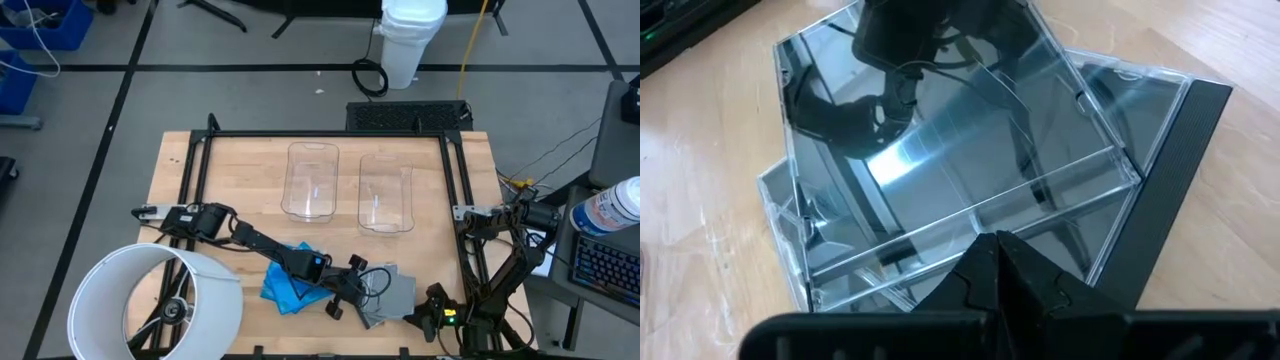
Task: Pick & place jewel cases by type
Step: Put the black CD case into the right transparent bin
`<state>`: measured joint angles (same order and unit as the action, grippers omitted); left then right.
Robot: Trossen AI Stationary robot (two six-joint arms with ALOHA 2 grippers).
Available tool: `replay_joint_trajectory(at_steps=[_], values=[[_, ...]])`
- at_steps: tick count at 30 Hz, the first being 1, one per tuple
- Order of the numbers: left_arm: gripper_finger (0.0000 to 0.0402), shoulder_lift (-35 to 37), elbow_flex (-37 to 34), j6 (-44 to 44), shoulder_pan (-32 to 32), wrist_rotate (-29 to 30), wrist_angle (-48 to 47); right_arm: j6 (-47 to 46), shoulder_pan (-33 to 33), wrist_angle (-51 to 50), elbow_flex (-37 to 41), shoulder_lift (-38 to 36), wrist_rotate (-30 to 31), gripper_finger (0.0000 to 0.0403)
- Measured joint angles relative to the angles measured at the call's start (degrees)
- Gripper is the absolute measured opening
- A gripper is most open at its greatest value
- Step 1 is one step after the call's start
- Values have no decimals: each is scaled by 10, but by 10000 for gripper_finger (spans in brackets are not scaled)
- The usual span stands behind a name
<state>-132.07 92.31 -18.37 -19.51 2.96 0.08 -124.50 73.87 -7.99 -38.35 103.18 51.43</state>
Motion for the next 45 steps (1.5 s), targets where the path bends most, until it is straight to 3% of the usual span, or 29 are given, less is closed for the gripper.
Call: replay_joint_trajectory(at_steps=[12, 18, 24, 29, 36, 45], values=[[4, 0, 0, -6, 0, 0, 0, 1, 0, 4, 0, 0, -2, 157], [17, 0, 0, -7, -1, 0, 0, 16, 3, 17, 0, 0, -12, 105], [5, 1, 0, -7, -1, -2, 1, 29, 4, 31, -2, -1, -18, 45], [21, 0, -1, -6, -1, -1, 0, 41, 5, 38, -3, -11, -23, 17], [4, 0, 0, -5, -1, 0, 2, 42, 5, 38, -3, -11, -23, 14], [29, 0, 0, -3, -1, 0, 6, 101, 6, 37, -3, -38, -25, 15]])
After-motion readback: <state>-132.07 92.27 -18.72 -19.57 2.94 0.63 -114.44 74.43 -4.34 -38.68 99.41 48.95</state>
